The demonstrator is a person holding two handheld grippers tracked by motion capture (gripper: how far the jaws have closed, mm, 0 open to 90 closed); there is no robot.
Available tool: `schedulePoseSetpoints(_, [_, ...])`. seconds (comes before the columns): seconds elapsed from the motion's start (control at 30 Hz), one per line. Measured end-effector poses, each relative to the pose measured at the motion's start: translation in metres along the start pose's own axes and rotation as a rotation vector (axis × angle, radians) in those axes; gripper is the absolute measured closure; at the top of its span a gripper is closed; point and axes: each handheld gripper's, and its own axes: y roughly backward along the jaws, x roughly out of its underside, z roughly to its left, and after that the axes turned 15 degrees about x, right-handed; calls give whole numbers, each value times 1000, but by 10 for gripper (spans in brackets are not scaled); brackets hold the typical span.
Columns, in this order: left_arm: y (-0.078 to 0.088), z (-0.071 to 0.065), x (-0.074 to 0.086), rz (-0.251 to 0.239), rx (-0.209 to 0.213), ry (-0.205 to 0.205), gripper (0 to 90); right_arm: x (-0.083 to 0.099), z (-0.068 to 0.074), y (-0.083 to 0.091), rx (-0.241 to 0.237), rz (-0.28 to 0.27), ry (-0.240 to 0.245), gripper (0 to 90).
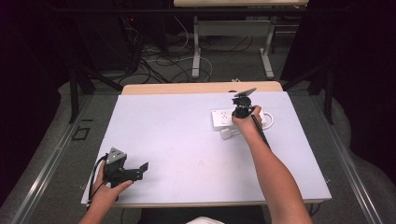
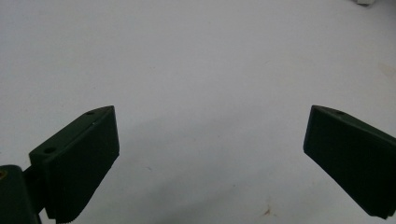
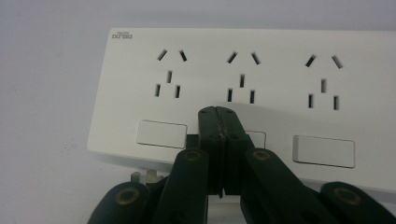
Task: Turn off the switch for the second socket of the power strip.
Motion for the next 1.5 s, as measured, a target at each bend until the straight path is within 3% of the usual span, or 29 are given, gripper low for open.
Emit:
schedulePoseSetpoints(0.47, [0,0,0,12,7,3,36,0,0,0,0,-3,-1,900])
schedulePoseSetpoints(0.57, [0,0,0,13,8,2,36,2,0,-2,-20,-16,-4,900])
schedulePoseSetpoints(1.03, [0,0,0,12,9,3,36,3,1,-3,-9,-18,-2,900])
schedulePoseSetpoints(1.17, [0,0,0,13,8,2,36,3,1,-3,-31,-28,-5,886])
schedulePoseSetpoints(1.5, [0,0,0,12,8,2,36,3,3,-2,-29,-37,9,833])
